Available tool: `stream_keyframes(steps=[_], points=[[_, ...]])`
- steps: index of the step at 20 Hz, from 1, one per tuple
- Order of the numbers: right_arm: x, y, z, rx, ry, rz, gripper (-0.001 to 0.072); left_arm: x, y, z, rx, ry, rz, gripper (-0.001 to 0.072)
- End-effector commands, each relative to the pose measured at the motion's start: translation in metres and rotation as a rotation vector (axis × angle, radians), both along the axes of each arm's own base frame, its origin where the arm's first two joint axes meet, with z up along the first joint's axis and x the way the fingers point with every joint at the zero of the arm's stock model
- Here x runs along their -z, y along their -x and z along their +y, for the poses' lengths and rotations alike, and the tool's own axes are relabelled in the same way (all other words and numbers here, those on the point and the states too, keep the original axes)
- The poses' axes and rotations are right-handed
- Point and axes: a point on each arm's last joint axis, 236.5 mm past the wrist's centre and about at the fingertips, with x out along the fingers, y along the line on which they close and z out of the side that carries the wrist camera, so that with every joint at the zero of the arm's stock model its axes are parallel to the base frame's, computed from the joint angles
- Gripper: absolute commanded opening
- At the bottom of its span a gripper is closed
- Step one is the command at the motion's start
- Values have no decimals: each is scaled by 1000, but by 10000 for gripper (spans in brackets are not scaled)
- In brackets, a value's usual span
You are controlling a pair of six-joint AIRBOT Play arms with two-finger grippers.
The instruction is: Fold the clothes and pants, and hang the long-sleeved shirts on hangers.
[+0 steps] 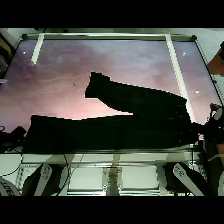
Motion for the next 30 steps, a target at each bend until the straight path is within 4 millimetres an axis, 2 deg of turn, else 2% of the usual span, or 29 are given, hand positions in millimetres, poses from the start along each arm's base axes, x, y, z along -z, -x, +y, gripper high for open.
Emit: stream_keyframes(steps=[1,2,4,6,8,9,10,11,12,14,16,18,20,22,26,28,30], points=[[-6,5,-4,-28,10,31,489,-13,-9,8,3,-33,-36,338],[-14,1,-8,-36,27,25,489,-25,-19,14,4,-55,-73,339],[-36,-12,-20,-40,69,-17,514,-59,-53,20,43,-103,-192,340],[-62,-35,-27,-33,95,-103,517,-104,-104,9,183,-156,-368,342],[-85,-64,-22,-25,76,-228,517,-149,-158,-24,352,-197,-564,346],[-94,-79,-14,-22,38,-295,517,-166,-183,-50,462,-214,-652,348],[-101,-95,0,-19,-19,-370,516,-175,-203,-78,570,-221,-711,347],[-105,-109,15,-30,-82,-429,516,-175,-219,-112,688,-215,-744,347],[-108,-121,32,-50,-154,-477,516,-166,-231,-145,787,-193,-748,347],[-112,-135,61,-103,-276,-535,516,-129,-250,-210,930,-100,-710,347],[-115,-139,75,-147,-328,-553,516,-86,-261,-255,1023,-17,-629,347],[-114,-136,78,-170,-337,-538,516,-49,-275,-285,1085,39,-554,379],[-113,-133,80,-204,-341,-522,516,-29,-290,-300,1114,66,-514,474],[-113,-133,80,-207,-339,-524,516,-18,-299,-311,1148,106,-462,474],[-114,-137,78,-217,-329,-539,516,-10,-308,-318,1216,123,-423,474],[-115,-139,77,-216,-323,-548,516,-1,-303,-318,1255,124,-393,470],[-115,-139,77,-216,-324,-550,516,16,-294,-312,1309,94,-315,407]])
